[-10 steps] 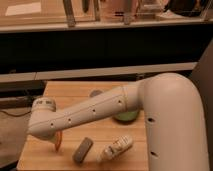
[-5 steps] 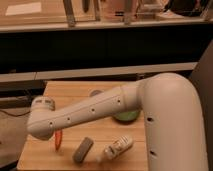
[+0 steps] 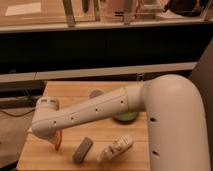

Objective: Place the pepper in the ceramic cup

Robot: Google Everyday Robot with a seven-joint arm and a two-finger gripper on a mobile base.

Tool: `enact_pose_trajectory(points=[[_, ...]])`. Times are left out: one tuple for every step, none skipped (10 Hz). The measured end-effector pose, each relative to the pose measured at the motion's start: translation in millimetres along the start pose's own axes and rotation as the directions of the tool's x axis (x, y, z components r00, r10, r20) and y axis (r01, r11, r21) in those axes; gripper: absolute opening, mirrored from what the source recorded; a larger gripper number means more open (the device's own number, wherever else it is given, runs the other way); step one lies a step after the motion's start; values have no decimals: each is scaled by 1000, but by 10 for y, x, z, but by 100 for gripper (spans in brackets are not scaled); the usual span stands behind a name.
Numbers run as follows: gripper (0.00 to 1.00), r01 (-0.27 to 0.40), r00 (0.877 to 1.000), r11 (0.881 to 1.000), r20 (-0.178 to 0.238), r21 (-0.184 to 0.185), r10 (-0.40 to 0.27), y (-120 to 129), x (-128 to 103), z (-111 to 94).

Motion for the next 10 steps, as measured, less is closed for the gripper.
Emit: enact_pose_trajectory(points=[[75,-6,1000,1000,5,5,6,-14,37,-30],[74,-12,1000,1000,15,8,11,-27,32,-49],[74,-15,1000,1000,19,11,14,-33,37,-45],[74,-14,1000,1000,23,14,14,-53,38,-49],[78,-13,1000,1000,22,20,12,-102,92,-89],[80,-14,1000,1000,26,22,13,-148,142,-124],[76,-17,999,1000,32,23,16,-134,162,-132],[68,-20,999,999,36,25,19,-117,162,-139],[58,-21,999,999,37,26,20,-116,179,-155],[53,-19,999,999,36,27,18,-129,188,-161]])
